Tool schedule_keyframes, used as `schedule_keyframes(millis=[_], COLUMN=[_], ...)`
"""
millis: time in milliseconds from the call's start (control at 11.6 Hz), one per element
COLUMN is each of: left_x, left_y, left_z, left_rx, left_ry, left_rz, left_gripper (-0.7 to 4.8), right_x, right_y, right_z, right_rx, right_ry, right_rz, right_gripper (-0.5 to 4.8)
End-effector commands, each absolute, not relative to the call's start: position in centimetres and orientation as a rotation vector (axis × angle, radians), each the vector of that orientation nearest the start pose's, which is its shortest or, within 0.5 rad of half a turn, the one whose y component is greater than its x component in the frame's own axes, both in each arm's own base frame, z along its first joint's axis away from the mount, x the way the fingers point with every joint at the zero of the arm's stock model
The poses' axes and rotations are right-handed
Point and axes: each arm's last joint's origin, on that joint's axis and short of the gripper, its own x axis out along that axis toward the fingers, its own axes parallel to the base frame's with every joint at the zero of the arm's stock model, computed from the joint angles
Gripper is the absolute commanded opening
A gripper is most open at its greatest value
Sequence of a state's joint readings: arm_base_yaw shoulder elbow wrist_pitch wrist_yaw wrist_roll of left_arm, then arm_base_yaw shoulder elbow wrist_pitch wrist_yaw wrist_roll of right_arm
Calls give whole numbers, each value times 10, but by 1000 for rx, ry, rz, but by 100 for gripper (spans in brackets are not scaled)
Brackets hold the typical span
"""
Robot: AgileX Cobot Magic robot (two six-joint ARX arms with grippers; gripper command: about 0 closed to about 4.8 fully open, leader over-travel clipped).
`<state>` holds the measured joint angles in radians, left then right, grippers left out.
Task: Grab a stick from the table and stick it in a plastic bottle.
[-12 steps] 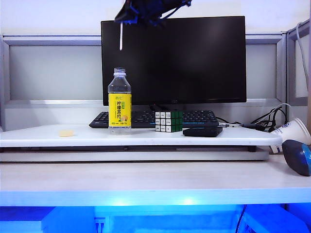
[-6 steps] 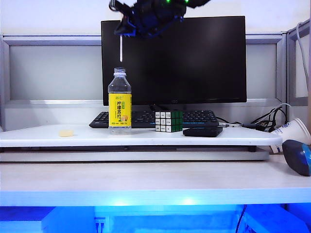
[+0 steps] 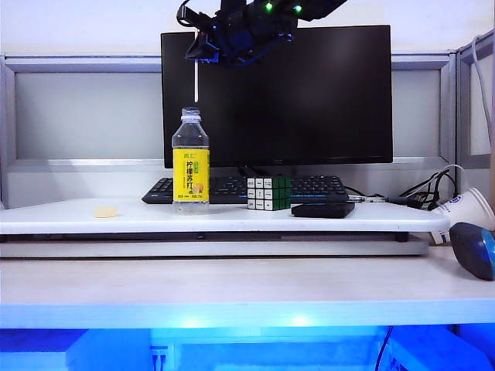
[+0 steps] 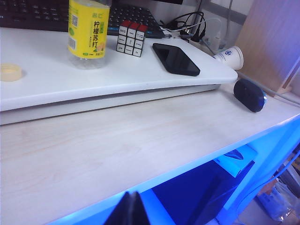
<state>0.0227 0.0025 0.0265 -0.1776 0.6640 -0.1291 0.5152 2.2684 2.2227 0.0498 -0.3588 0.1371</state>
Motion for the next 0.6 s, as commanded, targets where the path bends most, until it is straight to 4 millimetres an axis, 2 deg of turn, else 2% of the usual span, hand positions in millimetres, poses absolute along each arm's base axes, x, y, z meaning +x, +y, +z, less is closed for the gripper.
schedule_keyframes(millis=[86,258,516,602], left_x=[89,89,89,89], left_y=[-16,-16,-16,-16], left_z=[155,155,155,155], left_rx=[-185,-185,-182,-181], left_ry=[204,204,203,203], left_rz=[-642,-642,-638,-639], left_gripper=[-5,-5,-5,-5], right_x=[462,465,464,463], right_y=[274,277,279,280], right_z=[351,344,344,344], right_rx=[150,150,150,152], right_ry=[29,28,17,21], right_rz=[875,878,896,916], right_gripper=[-9,-9,-8,91])
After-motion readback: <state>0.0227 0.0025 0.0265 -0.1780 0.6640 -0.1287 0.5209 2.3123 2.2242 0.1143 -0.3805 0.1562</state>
